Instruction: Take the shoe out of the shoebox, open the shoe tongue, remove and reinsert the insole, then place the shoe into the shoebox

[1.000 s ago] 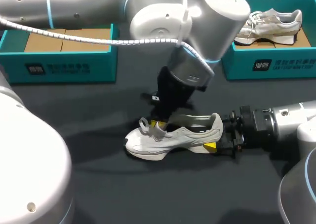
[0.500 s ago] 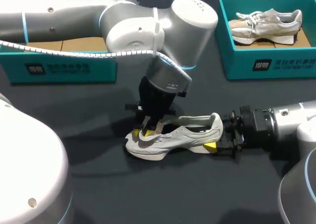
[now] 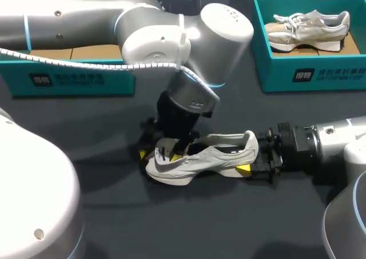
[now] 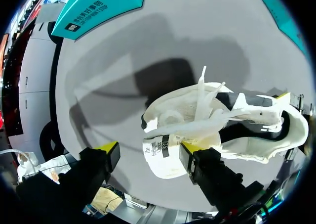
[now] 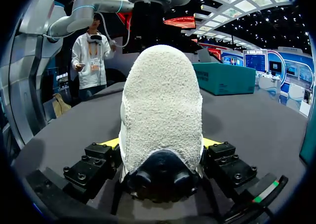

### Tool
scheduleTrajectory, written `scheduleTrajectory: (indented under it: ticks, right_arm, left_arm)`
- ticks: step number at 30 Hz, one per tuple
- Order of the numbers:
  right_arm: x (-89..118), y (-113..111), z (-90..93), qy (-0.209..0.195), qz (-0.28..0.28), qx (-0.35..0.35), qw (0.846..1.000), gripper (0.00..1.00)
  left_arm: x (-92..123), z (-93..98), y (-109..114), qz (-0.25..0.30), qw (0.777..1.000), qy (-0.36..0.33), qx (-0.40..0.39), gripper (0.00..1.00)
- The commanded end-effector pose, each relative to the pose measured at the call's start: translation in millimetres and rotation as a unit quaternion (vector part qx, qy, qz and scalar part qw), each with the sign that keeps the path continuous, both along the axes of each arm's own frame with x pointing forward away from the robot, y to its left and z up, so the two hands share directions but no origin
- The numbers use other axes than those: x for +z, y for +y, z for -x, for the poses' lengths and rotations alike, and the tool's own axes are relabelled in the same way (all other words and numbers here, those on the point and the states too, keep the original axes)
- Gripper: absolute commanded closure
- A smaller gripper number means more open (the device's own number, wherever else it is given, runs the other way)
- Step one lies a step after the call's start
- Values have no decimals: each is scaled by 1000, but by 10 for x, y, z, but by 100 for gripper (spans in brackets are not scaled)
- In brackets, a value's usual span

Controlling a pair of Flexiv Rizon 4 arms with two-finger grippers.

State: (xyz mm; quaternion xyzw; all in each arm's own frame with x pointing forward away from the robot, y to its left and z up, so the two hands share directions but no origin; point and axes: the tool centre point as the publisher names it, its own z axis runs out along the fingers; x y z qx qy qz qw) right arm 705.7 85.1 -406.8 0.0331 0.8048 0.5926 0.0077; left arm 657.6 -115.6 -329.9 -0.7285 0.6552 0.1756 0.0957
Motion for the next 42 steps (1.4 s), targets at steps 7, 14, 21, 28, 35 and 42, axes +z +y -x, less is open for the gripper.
scheduleTrajectory:
  ticks: [7, 14, 21, 28, 35, 42]
  right_arm:
    - [-9, 25, 12, 0, 2, -1, 1000, 100]
    - [-9, 25, 12, 0, 2, -1, 1000, 100]
    - [-9, 25, 12, 0, 2, -1, 1000, 100]
    - [-9, 25, 12, 0, 2, -1, 1000, 100]
    - [-9, 25, 12, 0, 2, -1, 1000, 100]
    - [-9, 25, 12, 0, 2, -1, 1000, 100]
  left_arm:
    - [724, -112, -331, 115, 987, -111, -29, 25]
    - [1042, -187, -636, 246, 943, -104, -198, 28]
    - [1248, -132, -822, 331, 830, -48, -446, 100]
    - [1271, -138, -811, 346, 817, -41, -461, 100]
    - [1220, -137, -843, 354, 774, -19, -524, 100]
    - [1025, -373, -1098, 359, 719, 32, -594, 100]
